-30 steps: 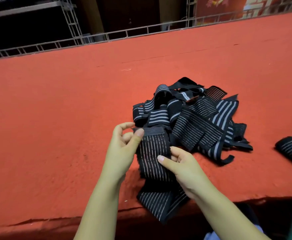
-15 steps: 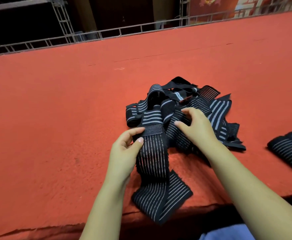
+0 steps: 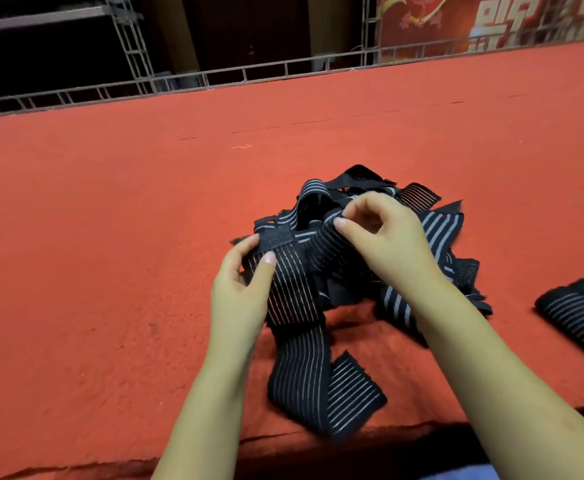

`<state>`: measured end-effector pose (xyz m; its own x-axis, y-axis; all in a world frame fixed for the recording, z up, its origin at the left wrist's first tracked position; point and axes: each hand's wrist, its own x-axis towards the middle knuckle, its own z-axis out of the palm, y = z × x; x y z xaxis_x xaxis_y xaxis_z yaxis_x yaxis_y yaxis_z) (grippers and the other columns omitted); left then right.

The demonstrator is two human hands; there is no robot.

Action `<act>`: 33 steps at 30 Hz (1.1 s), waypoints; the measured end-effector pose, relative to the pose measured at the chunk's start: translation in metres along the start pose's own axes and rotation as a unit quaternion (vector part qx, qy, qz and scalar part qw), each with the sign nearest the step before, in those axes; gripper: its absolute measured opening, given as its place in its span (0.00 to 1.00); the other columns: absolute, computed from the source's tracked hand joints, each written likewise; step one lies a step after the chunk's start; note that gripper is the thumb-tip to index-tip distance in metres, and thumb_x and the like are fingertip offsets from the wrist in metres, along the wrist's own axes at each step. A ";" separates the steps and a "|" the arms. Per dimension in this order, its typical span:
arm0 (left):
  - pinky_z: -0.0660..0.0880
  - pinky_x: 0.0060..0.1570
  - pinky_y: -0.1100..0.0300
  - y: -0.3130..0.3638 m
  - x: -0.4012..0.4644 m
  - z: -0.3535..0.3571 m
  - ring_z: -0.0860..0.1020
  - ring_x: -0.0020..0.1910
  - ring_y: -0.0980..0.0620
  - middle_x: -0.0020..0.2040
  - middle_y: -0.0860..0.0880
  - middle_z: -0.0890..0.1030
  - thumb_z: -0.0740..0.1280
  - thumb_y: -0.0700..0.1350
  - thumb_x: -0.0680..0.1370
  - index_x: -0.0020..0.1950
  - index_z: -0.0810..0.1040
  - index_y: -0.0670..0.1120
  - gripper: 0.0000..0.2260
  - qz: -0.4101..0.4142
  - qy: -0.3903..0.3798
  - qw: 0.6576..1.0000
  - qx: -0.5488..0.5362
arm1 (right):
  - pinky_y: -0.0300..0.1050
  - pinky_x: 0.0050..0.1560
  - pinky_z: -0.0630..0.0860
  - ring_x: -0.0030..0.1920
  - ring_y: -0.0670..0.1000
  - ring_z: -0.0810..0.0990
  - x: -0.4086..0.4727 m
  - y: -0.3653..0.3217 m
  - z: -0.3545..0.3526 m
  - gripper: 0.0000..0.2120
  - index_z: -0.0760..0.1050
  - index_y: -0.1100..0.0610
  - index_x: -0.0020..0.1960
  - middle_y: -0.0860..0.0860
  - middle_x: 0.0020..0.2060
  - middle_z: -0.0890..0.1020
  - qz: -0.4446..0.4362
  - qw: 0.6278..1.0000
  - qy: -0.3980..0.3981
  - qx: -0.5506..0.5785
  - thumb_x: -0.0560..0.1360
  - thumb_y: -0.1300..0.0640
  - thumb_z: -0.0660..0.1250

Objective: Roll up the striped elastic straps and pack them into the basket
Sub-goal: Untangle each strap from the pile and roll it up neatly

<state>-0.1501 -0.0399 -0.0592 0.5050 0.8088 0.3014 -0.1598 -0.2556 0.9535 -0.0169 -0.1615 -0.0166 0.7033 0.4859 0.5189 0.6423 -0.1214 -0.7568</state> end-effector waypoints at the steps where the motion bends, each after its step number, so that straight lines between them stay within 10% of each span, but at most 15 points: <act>1: 0.76 0.56 0.60 0.005 0.001 0.001 0.79 0.52 0.60 0.53 0.60 0.82 0.70 0.47 0.77 0.58 0.77 0.57 0.11 0.016 0.001 1.000 0.003 | 0.32 0.42 0.70 0.38 0.41 0.75 0.000 -0.010 -0.003 0.06 0.75 0.53 0.39 0.46 0.38 0.79 -0.007 1.000 -0.003 0.024 0.73 0.59 0.71; 4: 0.71 0.62 0.61 0.021 0.003 0.000 0.76 0.61 0.59 0.60 0.57 0.79 0.72 0.56 0.72 0.60 0.75 0.60 0.18 0.087 -0.036 0.994 0.054 | 0.32 0.40 0.71 0.34 0.39 0.74 -0.002 -0.023 -0.007 0.06 0.76 0.55 0.40 0.43 0.33 0.78 0.011 0.993 -0.035 0.111 0.73 0.61 0.71; 10: 0.68 0.54 0.73 0.030 -0.003 0.016 0.75 0.56 0.64 0.54 0.58 0.79 0.74 0.41 0.73 0.54 0.81 0.52 0.11 0.159 -0.115 0.966 0.167 | 0.34 0.39 0.73 0.35 0.42 0.77 -0.013 -0.026 -0.005 0.07 0.76 0.56 0.40 0.45 0.33 0.80 0.010 0.965 -0.150 0.213 0.74 0.66 0.69; 22: 0.77 0.41 0.60 0.028 -0.001 0.009 0.80 0.41 0.54 0.43 0.45 0.84 0.71 0.40 0.76 0.44 0.83 0.44 0.02 -0.002 -0.043 0.998 -0.045 | 0.39 0.54 0.77 0.49 0.42 0.83 -0.037 0.034 -0.022 0.11 0.79 0.50 0.52 0.46 0.47 0.85 0.096 0.973 -0.172 0.118 0.73 0.63 0.71; 27: 0.76 0.37 0.64 0.030 0.001 -0.002 0.80 0.38 0.56 0.39 0.50 0.83 0.70 0.40 0.77 0.44 0.82 0.44 0.03 -0.007 -0.010 0.997 -0.074 | 0.30 0.54 0.69 0.56 0.42 0.75 -0.033 0.058 -0.006 0.22 0.73 0.46 0.65 0.42 0.61 0.73 0.055 0.989 -0.135 -0.028 0.73 0.56 0.73; 33: 0.77 0.40 0.61 0.028 0.005 -0.015 0.80 0.40 0.52 0.39 0.49 0.84 0.69 0.39 0.77 0.43 0.82 0.43 0.04 -0.024 0.015 0.995 -0.093 | 0.32 0.53 0.70 0.49 0.42 0.78 -0.033 0.080 0.015 0.08 0.83 0.55 0.50 0.47 0.47 0.84 -0.057 0.989 -0.067 -0.119 0.72 0.63 0.72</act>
<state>-0.1647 -0.0347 -0.0307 0.4899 0.8344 0.2526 -0.2916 -0.1163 0.9494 0.0070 -0.1743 -0.1003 0.5859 0.6159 0.5267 0.7796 -0.2510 -0.5737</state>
